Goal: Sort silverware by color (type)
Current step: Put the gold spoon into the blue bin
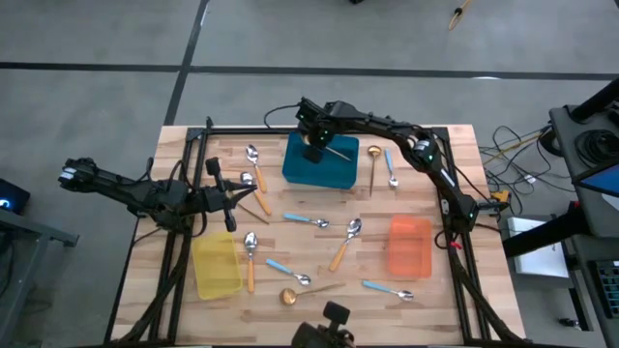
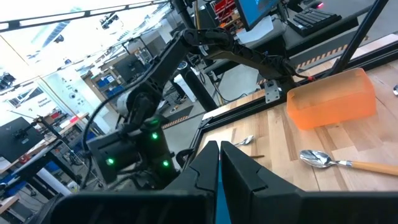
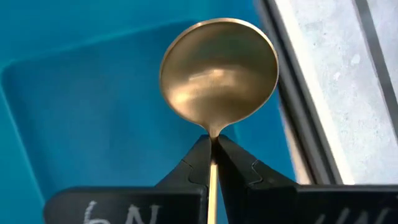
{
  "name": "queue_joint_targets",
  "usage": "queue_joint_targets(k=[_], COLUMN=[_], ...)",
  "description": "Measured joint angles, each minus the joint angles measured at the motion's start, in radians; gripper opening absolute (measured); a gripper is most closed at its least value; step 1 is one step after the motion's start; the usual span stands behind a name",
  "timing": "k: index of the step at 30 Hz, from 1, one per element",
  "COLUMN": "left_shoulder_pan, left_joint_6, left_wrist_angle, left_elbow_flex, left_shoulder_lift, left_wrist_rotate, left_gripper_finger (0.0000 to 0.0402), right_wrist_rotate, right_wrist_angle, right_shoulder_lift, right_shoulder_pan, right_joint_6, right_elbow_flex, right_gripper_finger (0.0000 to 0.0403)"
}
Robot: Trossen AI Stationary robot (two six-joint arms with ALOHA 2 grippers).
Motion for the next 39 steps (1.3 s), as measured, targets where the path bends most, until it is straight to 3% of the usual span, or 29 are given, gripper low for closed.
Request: queue_joint_targets(k=[14,39], left_shoulder_pan=[0.000,0.000], left_joint_6=[0.000,0.003], left_wrist_angle=[0.000,0.000], left_elbow_flex=[0.000,0.000], left_shoulder_lift=[0.000,0.000], left_wrist_rotate=[0.000,0.000], left_gripper_finger=[0.0000,0.0000], right_wrist_rotate=[0.001,-0.001], right_wrist_angle=[0.078,0.095], right_shoulder_lift=[0.000,0.000], right_shoulder_pan=[0.009,0.044], right_joint_6=[-0.031,-0.079], right_elbow_flex=[-0.083,-0.089], right_gripper_finger=[0.0009,0.0021])
